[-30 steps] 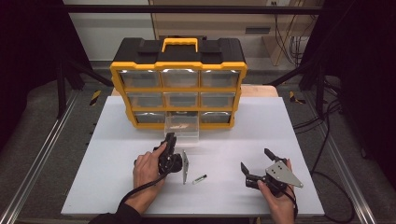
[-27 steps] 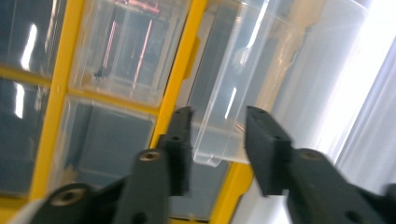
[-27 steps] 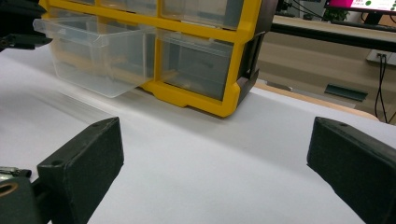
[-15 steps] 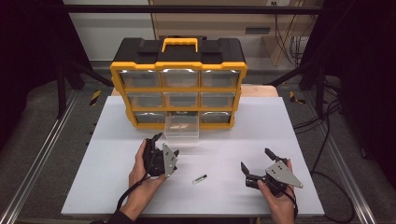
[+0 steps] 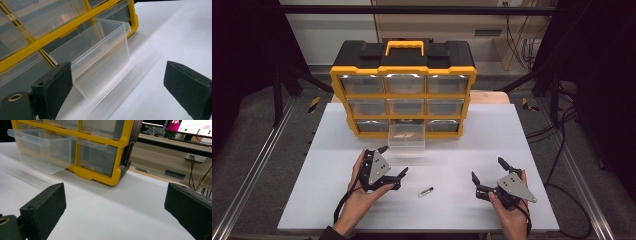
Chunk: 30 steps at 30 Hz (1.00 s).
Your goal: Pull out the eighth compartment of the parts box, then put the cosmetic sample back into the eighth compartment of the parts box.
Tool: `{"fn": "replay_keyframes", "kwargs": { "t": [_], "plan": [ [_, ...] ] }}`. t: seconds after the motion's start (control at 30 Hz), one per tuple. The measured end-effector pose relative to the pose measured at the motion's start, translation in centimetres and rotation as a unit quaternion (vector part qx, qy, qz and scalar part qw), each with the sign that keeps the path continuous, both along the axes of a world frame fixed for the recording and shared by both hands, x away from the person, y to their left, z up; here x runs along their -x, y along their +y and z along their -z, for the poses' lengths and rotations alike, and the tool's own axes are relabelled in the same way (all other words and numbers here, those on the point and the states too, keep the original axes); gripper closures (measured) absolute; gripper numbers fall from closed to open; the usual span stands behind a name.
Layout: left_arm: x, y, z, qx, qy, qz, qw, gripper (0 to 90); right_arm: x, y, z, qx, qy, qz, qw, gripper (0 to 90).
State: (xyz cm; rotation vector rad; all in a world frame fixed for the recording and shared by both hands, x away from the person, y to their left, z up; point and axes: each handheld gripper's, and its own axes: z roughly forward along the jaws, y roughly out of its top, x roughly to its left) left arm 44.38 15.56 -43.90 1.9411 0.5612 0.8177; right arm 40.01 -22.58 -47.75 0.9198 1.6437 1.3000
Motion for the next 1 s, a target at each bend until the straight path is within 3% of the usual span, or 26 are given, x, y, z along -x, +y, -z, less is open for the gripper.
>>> {"fn": "replay_keyframes", "kwargs": {
  "t": [0.5,0.67,0.83,1.0],
  "plan": [
    [0.0,-0.25,-0.43,0.027,0.024,0.019,0.9992,7.8,-0.01,0.12,0.03,0.002,0.001,-0.001,1.0,3.9],
    [-0.23,-0.41,-0.06,0.028,0.043,0.019,0.9985,7.9,-0.05,0.17,0.07,0.004,0.003,-0.002,1.0,3.9],
    [0.12,-0.64,-0.34,0.029,0.046,0.027,0.9982,7.9,0.0,0.07,0.05,0.003,0.002,-0.001,1.0,3.9],
    [0.38,-1.02,-0.42,0.023,0.068,0.035,0.9968,7.4,0.04,0.2,-0.02,0.005,0.001,-0.002,1.0,3.9]
  ]
}}
